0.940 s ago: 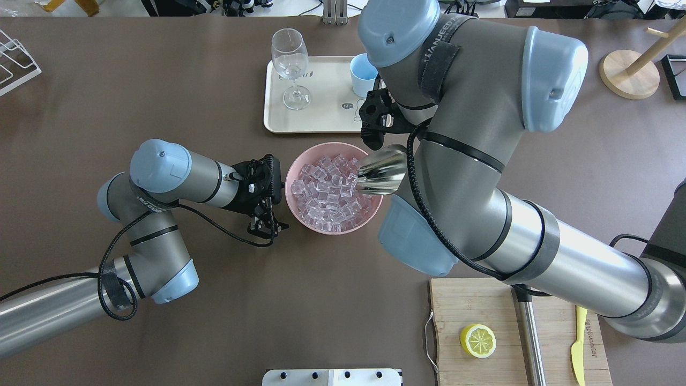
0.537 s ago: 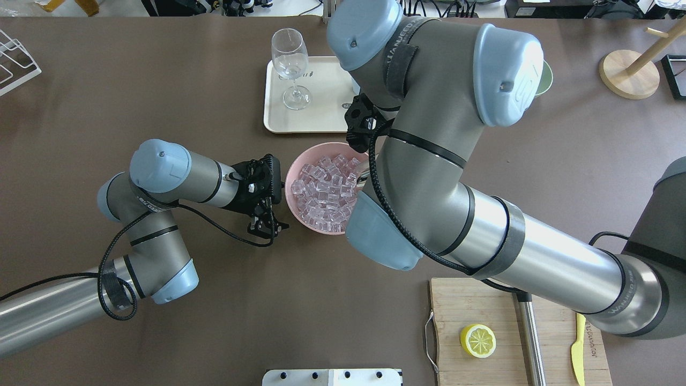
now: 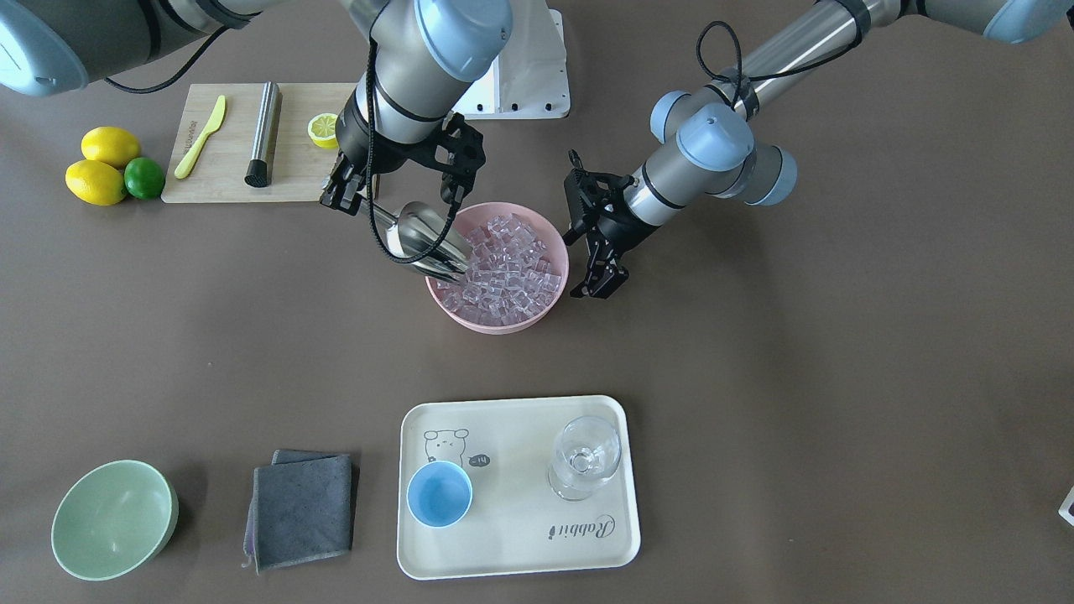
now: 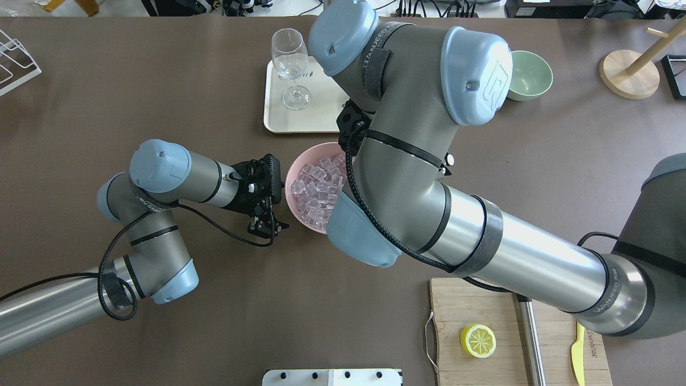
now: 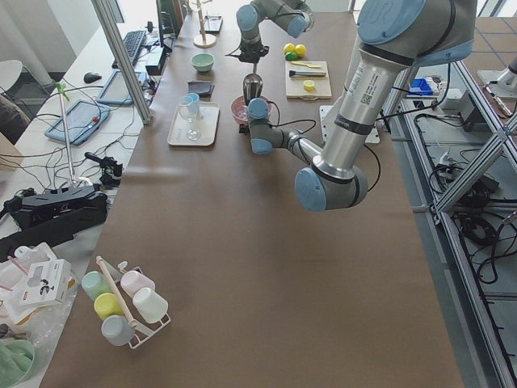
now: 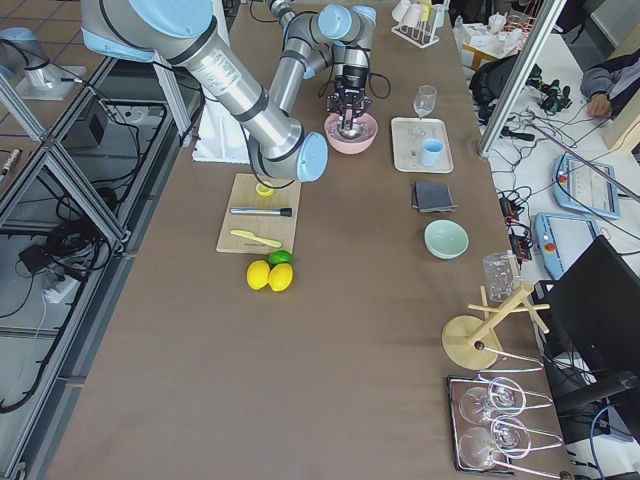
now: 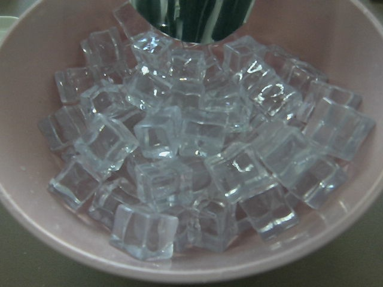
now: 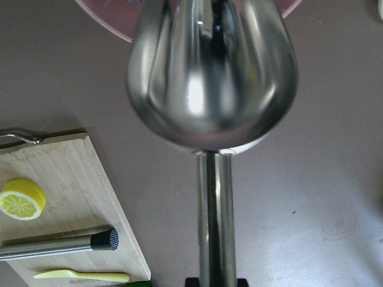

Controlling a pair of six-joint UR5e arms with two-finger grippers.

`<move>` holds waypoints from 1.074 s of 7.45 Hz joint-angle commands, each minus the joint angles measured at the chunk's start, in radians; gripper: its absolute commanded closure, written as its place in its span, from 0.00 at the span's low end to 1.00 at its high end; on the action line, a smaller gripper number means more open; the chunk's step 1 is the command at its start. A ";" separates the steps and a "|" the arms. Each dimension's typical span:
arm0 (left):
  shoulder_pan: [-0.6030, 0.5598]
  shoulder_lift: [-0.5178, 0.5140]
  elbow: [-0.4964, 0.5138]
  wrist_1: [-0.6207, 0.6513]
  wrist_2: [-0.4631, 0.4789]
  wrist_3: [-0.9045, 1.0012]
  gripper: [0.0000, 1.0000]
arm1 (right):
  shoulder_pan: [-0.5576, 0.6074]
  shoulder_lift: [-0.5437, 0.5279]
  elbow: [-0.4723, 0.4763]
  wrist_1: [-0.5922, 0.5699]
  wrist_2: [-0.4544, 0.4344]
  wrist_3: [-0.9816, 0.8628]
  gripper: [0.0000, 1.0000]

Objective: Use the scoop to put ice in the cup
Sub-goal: 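Carry the metal scoop with the right gripper over the pink bowl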

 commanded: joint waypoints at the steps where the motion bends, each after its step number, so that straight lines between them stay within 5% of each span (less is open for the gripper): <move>1: 0.000 0.003 0.000 -0.006 0.000 0.000 0.01 | -0.005 0.005 -0.011 0.000 -0.006 0.000 1.00; 8: 0.000 0.003 0.000 -0.006 0.000 0.000 0.01 | -0.057 0.021 -0.064 0.081 -0.036 0.059 1.00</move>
